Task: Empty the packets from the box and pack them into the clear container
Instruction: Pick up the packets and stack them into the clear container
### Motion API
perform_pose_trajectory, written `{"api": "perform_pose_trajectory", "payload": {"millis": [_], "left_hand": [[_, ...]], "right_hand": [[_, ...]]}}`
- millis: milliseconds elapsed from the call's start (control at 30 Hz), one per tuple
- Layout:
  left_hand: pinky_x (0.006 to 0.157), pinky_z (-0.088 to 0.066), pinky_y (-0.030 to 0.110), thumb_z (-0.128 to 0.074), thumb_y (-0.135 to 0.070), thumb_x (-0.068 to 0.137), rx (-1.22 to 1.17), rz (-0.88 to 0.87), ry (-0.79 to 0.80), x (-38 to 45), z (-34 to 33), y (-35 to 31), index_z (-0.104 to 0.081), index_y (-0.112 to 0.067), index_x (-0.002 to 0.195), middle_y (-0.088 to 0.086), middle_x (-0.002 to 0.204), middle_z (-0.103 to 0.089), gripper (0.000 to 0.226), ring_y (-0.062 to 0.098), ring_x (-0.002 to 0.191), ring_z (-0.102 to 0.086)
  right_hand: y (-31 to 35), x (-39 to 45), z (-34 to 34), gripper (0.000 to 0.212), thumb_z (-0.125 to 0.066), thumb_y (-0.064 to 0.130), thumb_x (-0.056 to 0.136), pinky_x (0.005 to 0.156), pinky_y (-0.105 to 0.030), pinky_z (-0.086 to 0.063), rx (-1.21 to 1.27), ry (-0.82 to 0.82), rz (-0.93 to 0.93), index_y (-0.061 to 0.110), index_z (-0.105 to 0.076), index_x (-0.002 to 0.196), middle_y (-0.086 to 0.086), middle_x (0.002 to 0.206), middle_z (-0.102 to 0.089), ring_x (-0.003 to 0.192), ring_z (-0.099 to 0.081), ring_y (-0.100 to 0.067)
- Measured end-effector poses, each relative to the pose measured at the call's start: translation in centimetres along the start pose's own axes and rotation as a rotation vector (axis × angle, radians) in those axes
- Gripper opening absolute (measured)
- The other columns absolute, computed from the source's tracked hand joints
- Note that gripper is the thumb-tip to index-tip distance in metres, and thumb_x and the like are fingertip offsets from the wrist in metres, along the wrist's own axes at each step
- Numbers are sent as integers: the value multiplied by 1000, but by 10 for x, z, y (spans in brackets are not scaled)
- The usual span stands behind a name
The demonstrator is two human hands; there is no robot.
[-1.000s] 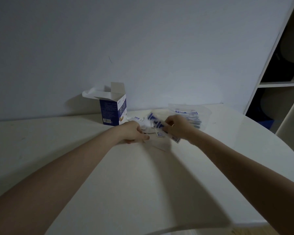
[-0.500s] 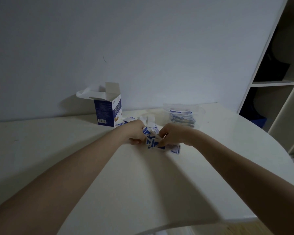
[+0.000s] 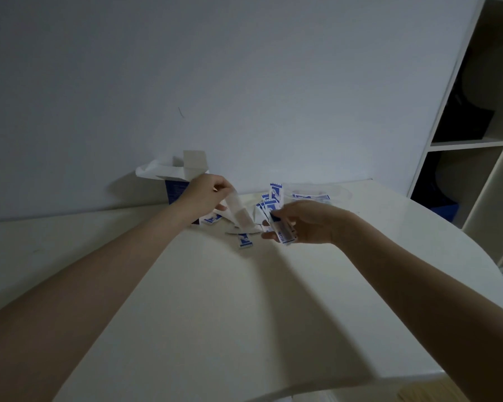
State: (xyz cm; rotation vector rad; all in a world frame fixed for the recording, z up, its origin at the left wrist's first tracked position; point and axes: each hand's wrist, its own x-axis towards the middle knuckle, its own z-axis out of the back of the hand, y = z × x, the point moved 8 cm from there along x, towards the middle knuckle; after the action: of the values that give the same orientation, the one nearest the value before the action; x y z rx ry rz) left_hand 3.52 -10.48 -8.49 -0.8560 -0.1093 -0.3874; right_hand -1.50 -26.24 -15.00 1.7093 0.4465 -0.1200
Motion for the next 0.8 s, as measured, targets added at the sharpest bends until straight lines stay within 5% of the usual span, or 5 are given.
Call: {"api": "perform_pose_trajectory", "payload": {"millis": [200, 367, 467, 633, 800], "left_hand": [[47, -41, 5, -47, 13, 83, -20, -54, -82, -8, 14, 1, -57, -17, 62, 10, 103, -52, 38, 20, 76, -61], [75, -54, 43, -49, 10, 85, -116, -60, -170, -7, 23, 10, -59, -20, 64, -4, 75, -63, 39, 8, 63, -64], [70, -53, 15, -54, 7, 85, -121, -99, -231, -7, 24, 6, -63, -17, 72, -7, 73, -64, 29, -4, 59, -63], [42, -38, 1, -52, 10, 87, -250, -53, -78, -10, 3, -2, -65, -7, 86, 0, 71, -63, 21, -9, 50, -61], [71, -54, 18, -55, 5, 87, -380, 58, 58, -10, -15, 11, -55, -11, 106, 0, 90, -64, 26, 12, 76, -63]], "right_hand": [[0, 5, -8, 12, -44, 6, 95, 58, -28, -59, 174, 2, -20, -2, -54, 97, -19, 100, -60, 66, -72, -27], [1, 6, -16, 14, -42, 5, 95, 66, -38, -59, 220, 62, -20, -3, -51, 103, -23, 106, -57, 69, -71, -33], [5, 7, -21, 11, -41, 3, 96, 69, -40, -58, 190, 36, 36, -1, -52, 95, -19, 95, -57, 76, -65, -31], [21, 9, -27, 12, -46, 7, 95, 79, -32, -49, -142, 1, 244, 1, -56, 97, -13, 91, -63, 86, -62, -23], [51, 3, -24, 27, -49, 12, 94, 61, -29, -49, -1184, -373, 486, -2, -46, 116, -15, 102, -60, 83, -58, -28]]}}
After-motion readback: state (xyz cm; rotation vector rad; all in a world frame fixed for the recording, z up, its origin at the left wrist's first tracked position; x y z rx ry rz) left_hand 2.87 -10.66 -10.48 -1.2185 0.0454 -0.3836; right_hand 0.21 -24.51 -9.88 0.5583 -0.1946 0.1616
